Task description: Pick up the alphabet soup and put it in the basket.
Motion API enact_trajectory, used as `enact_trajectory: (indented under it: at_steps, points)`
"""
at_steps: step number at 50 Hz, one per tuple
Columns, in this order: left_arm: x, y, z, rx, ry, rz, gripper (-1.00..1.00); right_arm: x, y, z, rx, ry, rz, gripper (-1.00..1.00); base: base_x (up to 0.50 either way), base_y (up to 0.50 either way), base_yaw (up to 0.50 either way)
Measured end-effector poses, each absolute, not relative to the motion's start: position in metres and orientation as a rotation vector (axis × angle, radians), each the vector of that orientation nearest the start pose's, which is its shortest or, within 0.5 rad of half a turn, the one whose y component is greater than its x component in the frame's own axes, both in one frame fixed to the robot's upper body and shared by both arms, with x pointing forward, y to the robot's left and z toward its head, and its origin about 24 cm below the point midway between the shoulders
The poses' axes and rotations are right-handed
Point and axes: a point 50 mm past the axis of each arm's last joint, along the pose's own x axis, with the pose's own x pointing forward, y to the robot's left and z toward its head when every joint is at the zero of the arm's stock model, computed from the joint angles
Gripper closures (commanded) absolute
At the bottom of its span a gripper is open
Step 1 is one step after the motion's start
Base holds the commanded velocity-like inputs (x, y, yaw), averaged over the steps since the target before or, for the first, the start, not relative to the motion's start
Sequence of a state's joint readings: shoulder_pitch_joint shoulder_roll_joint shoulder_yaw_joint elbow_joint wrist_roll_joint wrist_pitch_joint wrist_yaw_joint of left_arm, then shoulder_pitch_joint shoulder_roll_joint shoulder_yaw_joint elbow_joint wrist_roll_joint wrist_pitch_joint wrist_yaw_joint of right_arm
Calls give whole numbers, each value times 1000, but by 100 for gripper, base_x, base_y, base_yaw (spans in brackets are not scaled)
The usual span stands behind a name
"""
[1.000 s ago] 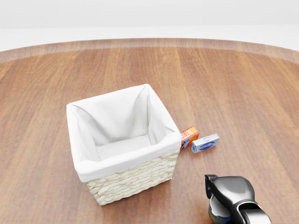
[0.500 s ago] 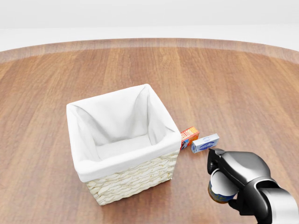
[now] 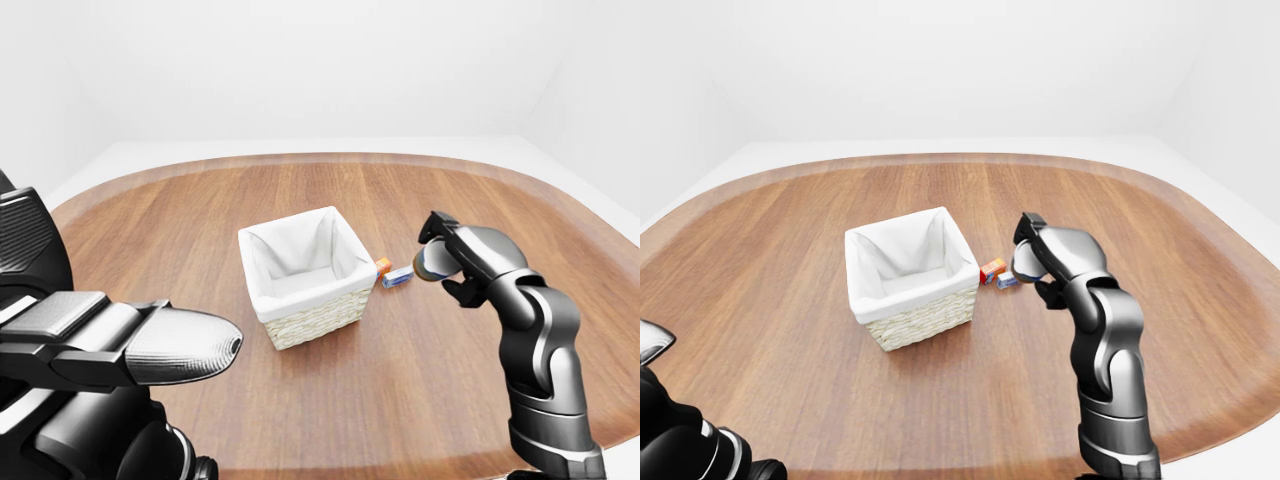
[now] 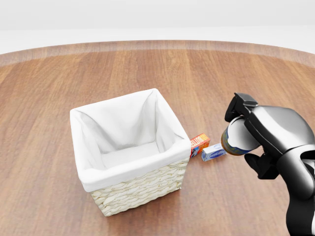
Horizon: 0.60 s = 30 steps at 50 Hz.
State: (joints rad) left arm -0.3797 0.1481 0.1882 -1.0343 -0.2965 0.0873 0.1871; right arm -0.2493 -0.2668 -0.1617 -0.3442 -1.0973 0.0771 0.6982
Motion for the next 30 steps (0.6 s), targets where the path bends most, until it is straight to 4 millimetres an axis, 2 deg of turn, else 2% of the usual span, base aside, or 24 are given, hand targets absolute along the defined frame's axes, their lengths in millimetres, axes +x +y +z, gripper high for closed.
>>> enact_trajectory:
  at_steps: [18, 24, 30]
  points:
    - [147, 165, 300, -189, -1298, -13, -100, 276, -183, 256, -1426, -326, -46, 92, 0, 0, 0]
    - [148, 165, 300, -187, -1297, -14, -100, 276, -174, 273, -1433, -400, -66, 92, 0, 0, 0]
    - [147, 165, 300, -186, -1299, -14, -100, 278, -165, 279, -1430, -435, -58, 91, 0, 0, 0]
